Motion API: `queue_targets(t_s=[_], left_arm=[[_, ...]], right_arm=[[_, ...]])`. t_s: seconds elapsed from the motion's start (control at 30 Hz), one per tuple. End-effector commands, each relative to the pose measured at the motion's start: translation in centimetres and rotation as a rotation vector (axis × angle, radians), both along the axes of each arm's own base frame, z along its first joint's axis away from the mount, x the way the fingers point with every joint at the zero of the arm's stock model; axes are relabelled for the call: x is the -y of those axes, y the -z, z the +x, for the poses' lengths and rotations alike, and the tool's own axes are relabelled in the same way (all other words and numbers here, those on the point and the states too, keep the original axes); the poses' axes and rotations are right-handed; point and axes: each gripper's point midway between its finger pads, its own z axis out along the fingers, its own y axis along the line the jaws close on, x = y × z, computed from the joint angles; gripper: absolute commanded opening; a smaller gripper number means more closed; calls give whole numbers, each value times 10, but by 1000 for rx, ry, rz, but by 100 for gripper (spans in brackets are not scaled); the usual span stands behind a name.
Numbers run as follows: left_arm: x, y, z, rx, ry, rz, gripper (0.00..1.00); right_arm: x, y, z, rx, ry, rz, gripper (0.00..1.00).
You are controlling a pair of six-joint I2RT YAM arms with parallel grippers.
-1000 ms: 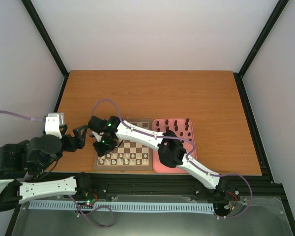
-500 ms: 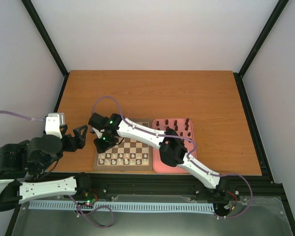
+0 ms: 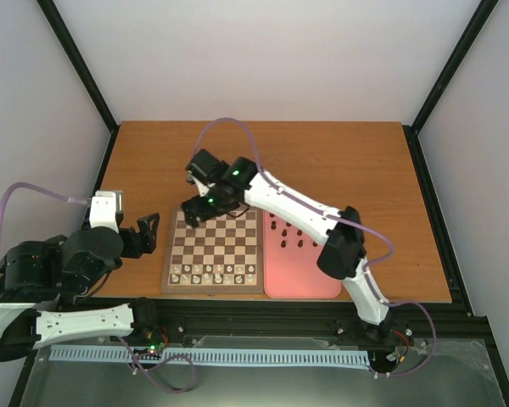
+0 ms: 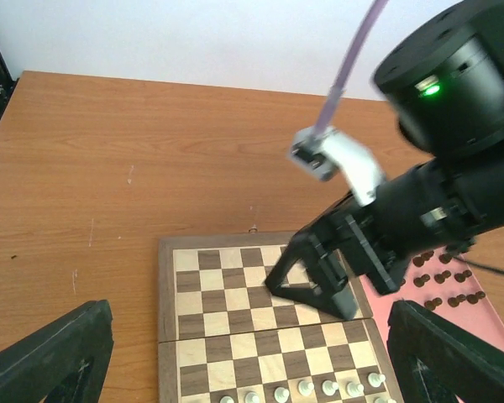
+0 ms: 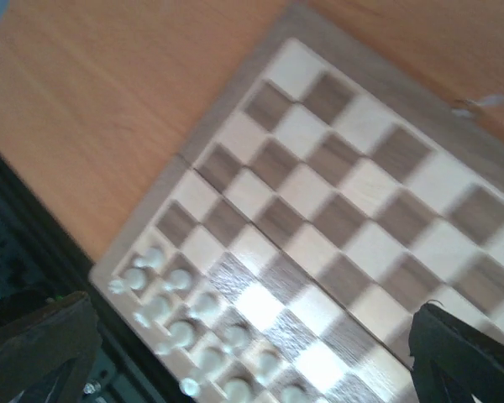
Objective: Set up the chess pieces on the board
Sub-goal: Reset both arms
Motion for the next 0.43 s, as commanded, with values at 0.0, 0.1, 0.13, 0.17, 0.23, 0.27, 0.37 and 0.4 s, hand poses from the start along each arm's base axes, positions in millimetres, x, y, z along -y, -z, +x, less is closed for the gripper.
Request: queue_targets(t_s=[0.0, 0.1, 0.13, 0.17, 0.23, 0.27, 0.37, 0.4], left_arm=[[5, -13, 4, 23, -8, -6, 100], [10, -13, 6, 20, -8, -5, 100], [12, -13, 6, 17, -8, 0, 100], [13, -13, 7, 14, -9, 5, 100], [18, -13, 9, 10, -13, 16, 100], [20, -12, 9, 7, -12, 17, 100], [28, -14, 12, 6, -11, 13, 100], [31, -14, 13, 5, -9, 13, 100]], right_arm=[[56, -9, 26, 94, 132, -91, 100], [88, -19, 39, 147, 208, -116, 100], [98, -20, 41, 155, 222, -130, 100], [107, -21, 42, 166, 234, -146, 100], [124, -24, 43, 191, 258, -178, 100], [131, -22, 42, 194, 265, -192, 100], [151, -15, 39, 189, 298, -216, 100], [156, -15, 39, 191, 307, -213, 100]])
